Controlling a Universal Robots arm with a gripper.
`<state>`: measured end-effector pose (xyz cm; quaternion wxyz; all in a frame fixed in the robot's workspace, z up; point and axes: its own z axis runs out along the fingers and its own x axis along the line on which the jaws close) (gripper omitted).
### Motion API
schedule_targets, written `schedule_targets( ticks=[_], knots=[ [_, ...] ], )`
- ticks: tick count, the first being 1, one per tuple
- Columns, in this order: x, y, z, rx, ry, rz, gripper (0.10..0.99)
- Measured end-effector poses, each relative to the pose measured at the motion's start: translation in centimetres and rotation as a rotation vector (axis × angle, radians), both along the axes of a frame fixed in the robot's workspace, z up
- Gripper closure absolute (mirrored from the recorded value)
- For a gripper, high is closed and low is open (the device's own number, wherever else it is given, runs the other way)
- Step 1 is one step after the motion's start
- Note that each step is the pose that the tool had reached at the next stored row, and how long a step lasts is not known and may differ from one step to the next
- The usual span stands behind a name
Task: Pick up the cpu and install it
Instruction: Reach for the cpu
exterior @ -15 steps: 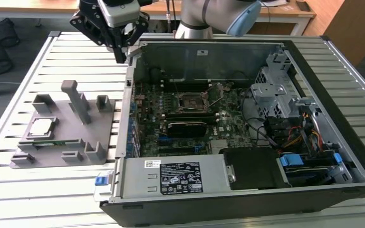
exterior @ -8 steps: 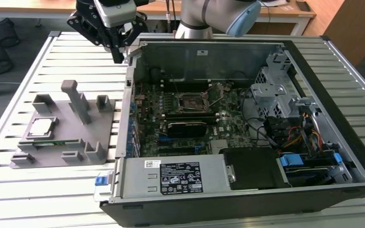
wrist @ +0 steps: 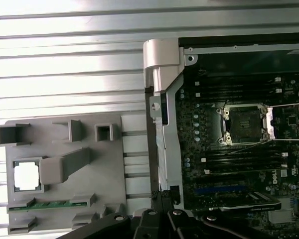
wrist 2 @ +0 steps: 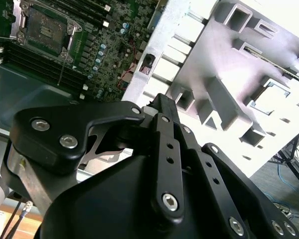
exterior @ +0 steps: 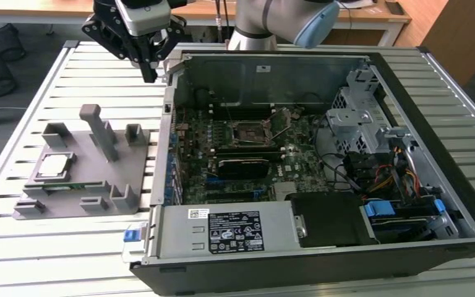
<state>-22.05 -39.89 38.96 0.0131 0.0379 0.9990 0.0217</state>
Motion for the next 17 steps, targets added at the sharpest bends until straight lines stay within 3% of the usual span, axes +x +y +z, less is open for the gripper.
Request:
schedule_targets(
  ticks=[17],
  knots=[
    [-1.33, 0.0, -0.04, 0.0, 0.0, 0.0, 0.98]
  ],
)
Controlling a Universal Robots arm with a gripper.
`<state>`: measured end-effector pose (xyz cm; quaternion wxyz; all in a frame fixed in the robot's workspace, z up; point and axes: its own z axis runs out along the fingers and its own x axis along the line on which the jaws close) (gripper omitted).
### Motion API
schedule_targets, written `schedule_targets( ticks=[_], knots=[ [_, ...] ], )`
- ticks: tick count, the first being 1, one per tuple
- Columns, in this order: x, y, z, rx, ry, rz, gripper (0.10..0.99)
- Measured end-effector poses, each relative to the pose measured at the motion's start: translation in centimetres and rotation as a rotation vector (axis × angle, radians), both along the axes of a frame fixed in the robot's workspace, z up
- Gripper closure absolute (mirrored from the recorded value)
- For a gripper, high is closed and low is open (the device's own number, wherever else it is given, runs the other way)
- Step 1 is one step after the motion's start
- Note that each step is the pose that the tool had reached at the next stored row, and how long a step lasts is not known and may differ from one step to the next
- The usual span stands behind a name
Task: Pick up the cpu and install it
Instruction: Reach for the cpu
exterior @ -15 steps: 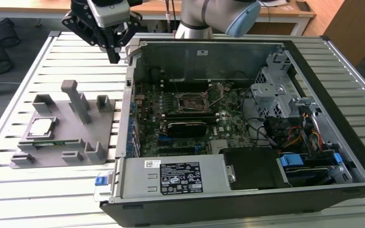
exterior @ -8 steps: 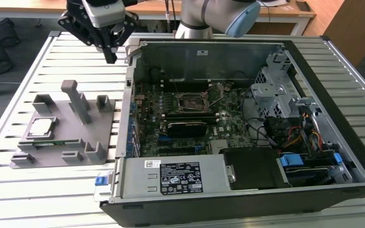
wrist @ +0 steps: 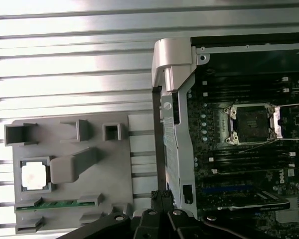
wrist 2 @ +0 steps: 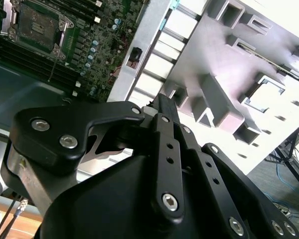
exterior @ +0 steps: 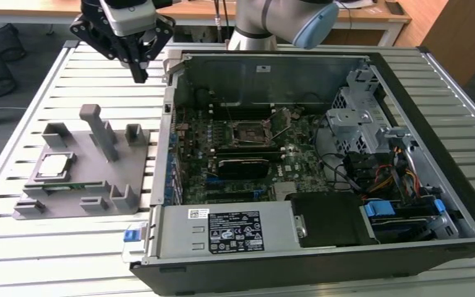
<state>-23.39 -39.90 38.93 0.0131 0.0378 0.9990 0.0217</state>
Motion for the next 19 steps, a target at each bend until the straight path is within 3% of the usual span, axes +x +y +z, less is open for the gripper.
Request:
schedule_targets(
  ticks=[19],
  knots=[
    [-1.47, 0.0, -0.05, 0.0, 0.0, 0.0, 0.98]
  ],
)
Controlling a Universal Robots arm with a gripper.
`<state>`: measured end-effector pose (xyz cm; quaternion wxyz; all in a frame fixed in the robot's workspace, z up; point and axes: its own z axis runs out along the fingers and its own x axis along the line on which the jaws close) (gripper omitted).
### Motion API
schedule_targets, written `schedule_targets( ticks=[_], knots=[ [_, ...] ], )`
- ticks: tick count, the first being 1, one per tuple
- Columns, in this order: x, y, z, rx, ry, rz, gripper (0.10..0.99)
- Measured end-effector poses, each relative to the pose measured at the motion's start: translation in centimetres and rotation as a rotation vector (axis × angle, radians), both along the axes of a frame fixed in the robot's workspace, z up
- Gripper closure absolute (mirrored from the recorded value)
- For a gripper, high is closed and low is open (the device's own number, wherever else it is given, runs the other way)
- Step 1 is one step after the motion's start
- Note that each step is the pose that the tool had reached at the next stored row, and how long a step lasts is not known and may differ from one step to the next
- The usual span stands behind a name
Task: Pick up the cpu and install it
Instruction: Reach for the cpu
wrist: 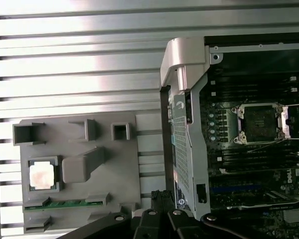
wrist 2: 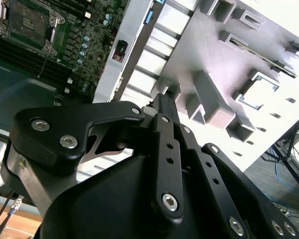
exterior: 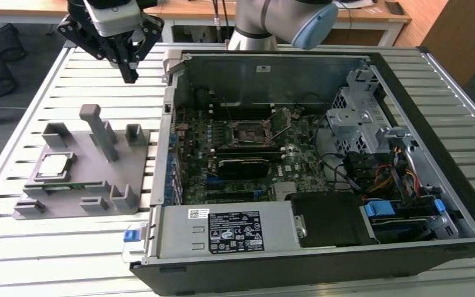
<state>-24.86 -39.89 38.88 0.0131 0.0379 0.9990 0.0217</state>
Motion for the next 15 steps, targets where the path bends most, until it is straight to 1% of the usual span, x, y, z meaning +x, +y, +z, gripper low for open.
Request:
schedule_targets(
  ticks=[2, 4, 6, 10, 11, 12, 15],
  knots=[
    [-0.14, 0.0, -0.02, 0.0, 0.0008, 0.0, 0.98],
    [-0.25, 0.0, -0.04, 0.0, 0.0039, 0.0, 0.98],
    [-0.33, 0.0, -0.07, 0.0, 0.0106, 0.0, 0.98],
    [-0.48, 0.0, -0.19, 0.0, 0.0273, 0.0, 0.98],
    [-0.53, 0.0, -0.22, 0.0, 0.0301, 0.0, 0.98],
    [-0.61, -0.01, -0.23, 0.0, 0.0315, 0.0, 0.98],
    [-0.98, 0.0, -0.25, 0.0, 0.0316, 0.005, 0.98]
  ],
)
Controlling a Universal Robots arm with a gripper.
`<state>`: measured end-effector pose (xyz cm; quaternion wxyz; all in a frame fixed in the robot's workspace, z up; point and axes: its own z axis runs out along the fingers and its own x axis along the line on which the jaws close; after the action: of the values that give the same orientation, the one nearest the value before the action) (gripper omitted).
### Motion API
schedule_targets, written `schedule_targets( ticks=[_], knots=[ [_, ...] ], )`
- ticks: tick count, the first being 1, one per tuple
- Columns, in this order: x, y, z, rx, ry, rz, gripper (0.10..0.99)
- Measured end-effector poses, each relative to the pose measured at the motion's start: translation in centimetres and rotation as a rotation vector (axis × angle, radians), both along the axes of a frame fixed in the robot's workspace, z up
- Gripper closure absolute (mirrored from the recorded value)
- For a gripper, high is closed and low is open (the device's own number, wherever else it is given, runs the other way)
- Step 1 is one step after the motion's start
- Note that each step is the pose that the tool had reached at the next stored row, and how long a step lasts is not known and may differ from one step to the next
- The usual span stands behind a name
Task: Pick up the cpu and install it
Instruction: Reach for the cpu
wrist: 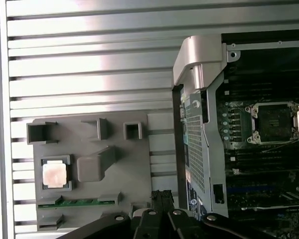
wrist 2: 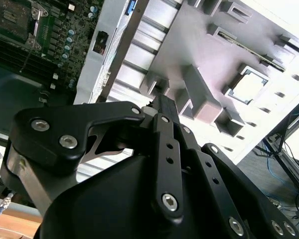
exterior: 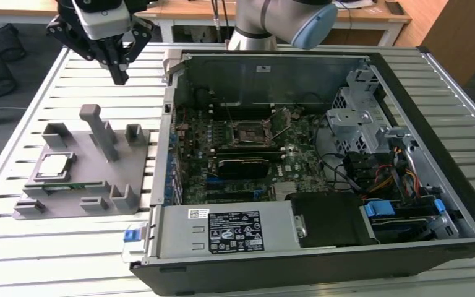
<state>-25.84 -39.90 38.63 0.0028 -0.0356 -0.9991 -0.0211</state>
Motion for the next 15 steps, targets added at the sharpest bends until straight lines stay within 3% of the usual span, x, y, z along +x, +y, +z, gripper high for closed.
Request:
schedule_targets(
  ticks=[15],
  knots=[
    [-1.97, 0.0, -0.06, 0.0, 0.0, 0.051, 0.98]
  ],
)
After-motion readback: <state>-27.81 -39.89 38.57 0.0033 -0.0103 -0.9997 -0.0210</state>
